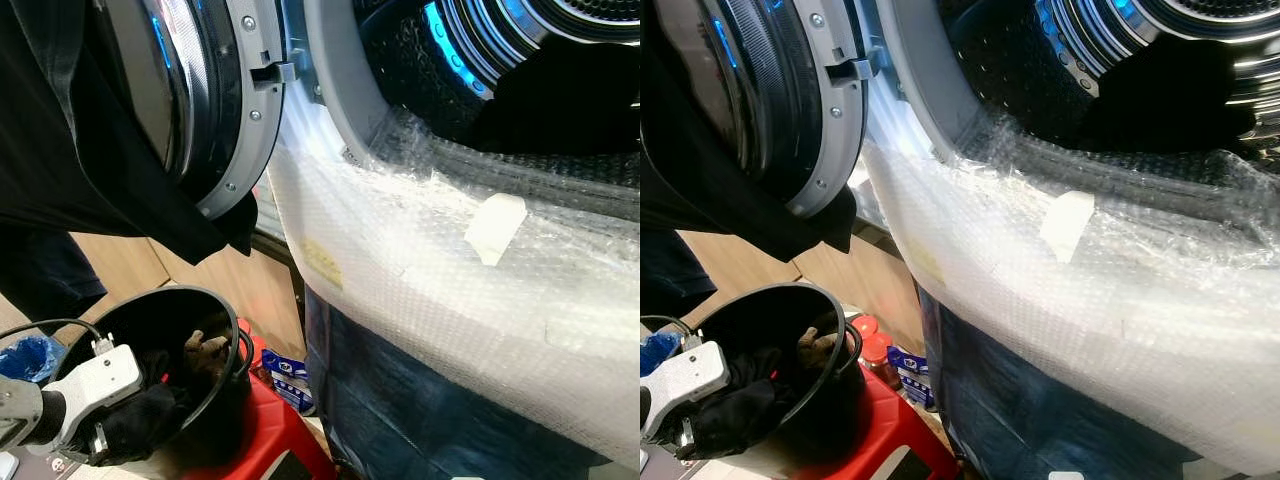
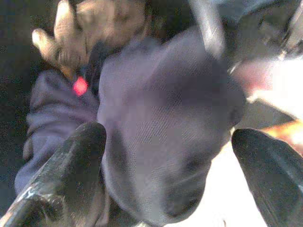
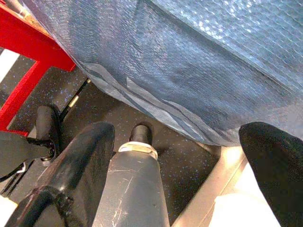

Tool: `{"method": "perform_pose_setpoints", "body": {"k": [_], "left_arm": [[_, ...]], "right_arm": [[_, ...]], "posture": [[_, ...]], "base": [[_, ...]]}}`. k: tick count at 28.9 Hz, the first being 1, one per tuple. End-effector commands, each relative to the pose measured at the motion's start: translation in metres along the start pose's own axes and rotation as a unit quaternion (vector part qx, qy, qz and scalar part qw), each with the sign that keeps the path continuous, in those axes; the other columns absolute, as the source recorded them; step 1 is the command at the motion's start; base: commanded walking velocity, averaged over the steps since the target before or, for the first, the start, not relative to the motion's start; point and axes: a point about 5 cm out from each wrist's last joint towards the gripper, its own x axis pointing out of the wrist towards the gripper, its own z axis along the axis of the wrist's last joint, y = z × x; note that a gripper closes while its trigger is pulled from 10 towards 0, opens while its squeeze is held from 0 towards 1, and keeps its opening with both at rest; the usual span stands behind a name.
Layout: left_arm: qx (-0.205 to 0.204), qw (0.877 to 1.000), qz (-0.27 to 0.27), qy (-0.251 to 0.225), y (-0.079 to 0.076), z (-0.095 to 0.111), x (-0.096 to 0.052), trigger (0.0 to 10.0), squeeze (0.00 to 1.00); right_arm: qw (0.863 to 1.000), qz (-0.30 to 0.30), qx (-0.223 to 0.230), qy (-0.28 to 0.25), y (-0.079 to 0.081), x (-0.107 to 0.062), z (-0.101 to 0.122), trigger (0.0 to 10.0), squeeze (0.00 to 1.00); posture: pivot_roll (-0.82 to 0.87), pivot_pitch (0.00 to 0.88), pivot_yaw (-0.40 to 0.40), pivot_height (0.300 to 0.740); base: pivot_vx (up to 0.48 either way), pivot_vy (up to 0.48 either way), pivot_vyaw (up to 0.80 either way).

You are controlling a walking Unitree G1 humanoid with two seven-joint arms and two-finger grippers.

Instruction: Clothes washing

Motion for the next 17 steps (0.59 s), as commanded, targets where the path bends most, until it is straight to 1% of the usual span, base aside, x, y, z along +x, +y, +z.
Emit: {"method": "perform_pose_setpoints", "body": {"k": [1,2,5,6,8,11,14,16,17], "left_arm": [[0.02,0.999,0.019,0.043,0.005,-0.01,-0.002,10.0,0.0],[0.023,0.998,0.029,0.044,0.009,-0.011,0.0,10.0,0.0],[0.02,0.999,0.042,0.027,0.013,-0.007,0.003,10.0,0.0],[0.028,0.997,0.063,0.017,0.02,-0.003,0.007,10.0,0.0],[0.041,0.996,0.072,0.018,0.023,-0.001,0.01,10.0,0.0],[0.038,0.997,0.067,-0.003,0.019,0.004,0.018,10.0,0.0],[0.035,0.997,0.065,-0.001,0.018,0.002,0.02,10.0,0.0],[0.02,0.999,0.044,-0.008,0.013,0.0,0.025,10.0,0.0],[0.02,0.999,0.044,-0.008,0.013,0.0,0.025,10.0,0.0]], "right_arm": [[1.0,0.008,-0.001,0.006,0.004,-0.001,-0.004,10.0,0.0],[1.0,0.005,0.004,0.007,0.004,-0.001,-0.004,10.0,0.0],[1.0,0.004,0.006,0.007,0.003,-0.001,-0.004,10.0,0.0],[1.0,0.013,-0.001,0.009,0.004,-0.001,-0.004,10.0,0.0],[1.0,0.02,-0.019,0.004,0.006,-0.001,-0.004,10.0,0.0],[1.0,0.015,-0.008,0.006,0.005,-0.001,-0.005,10.0,0.0],[1.0,0.015,-0.009,0.006,0.005,-0.001,-0.005,10.0,0.0],[1.0,0.017,-0.013,0.005,0.006,-0.001,-0.006,10.0,0.0],[1.0,0.017,-0.013,0.005,0.006,-0.001,-0.006,10.0,0.0]], "posture": [[0.13,0.089,0.122,0.74],[0.13,0.09,0.126,0.74],[0.13,0.092,0.125,0.74],[0.12,0.094,0.125,0.74],[0.12,0.094,0.124,0.74],[0.11,0.095,0.125,0.74],[0.11,0.095,0.125,0.74],[0.11,0.097,0.124,0.74],[0.11,0.097,0.124,0.74]], "base": [[0.0,0.0,0.0],[0.0,0.0,0.0],[0.0,0.0,0.0],[0.0,0.0,0.0],[0.0,0.0,0.0],[0.0,0.0,0.0],[0.0,0.0,0.0],[0.0,0.0,0.0],[0.0,0.0,0.0]]}}
